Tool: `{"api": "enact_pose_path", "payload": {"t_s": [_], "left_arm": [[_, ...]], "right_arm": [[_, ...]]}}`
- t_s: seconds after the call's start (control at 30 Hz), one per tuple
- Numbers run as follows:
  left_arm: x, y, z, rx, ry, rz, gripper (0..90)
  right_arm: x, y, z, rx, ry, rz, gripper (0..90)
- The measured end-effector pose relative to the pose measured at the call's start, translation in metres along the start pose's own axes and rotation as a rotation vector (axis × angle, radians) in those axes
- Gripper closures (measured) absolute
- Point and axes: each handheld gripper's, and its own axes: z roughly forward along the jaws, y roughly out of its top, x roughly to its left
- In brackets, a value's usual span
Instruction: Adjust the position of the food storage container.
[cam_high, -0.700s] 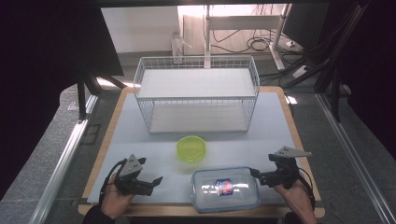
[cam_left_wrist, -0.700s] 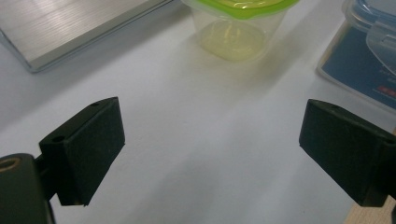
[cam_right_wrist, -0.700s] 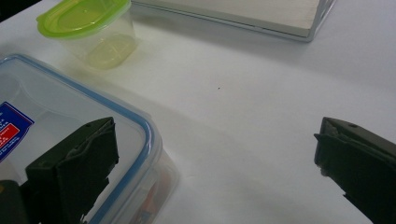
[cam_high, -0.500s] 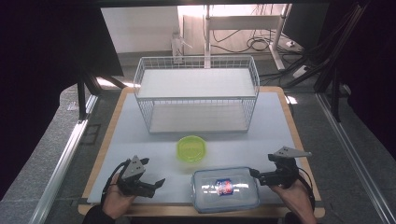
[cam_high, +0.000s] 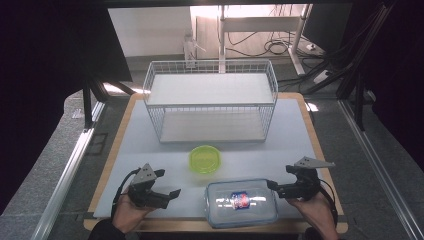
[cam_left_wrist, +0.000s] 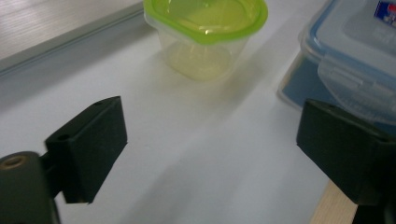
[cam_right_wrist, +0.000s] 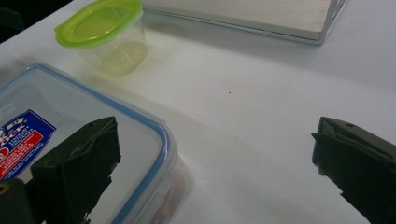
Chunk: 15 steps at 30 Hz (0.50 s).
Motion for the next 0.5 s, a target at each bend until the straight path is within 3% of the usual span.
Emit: {"api": "enact_pose_path", "payload": {"t_s": [0.03,0.07,0.1,0.23,0.5], "left_arm": [[0.000,0.002,0.000,-0.006,-0.001,-0.002,16.0],[0.000,0.004,0.000,-0.009,-0.005,-0.005,25.8],[0.001,0.005,0.000,-0.012,-0.027,-0.011,25.8],[0.001,0.013,0.003,-0.027,-0.073,-0.027,44.0],[-0.005,0.037,0.019,-0.028,-0.084,0.018,68.6]], "right_arm": [[0.000,0.000,0.000,0.001,0.001,0.004,1.9],[0.000,0.000,0.001,0.004,-0.002,0.003,2.9],[0.000,0.000,0.001,0.004,-0.002,0.003,2.9],[0.001,0.001,0.000,0.000,-0.005,-0.009,7.4],[0.004,0.002,-0.001,-0.010,-0.016,-0.027,13.2]]}}
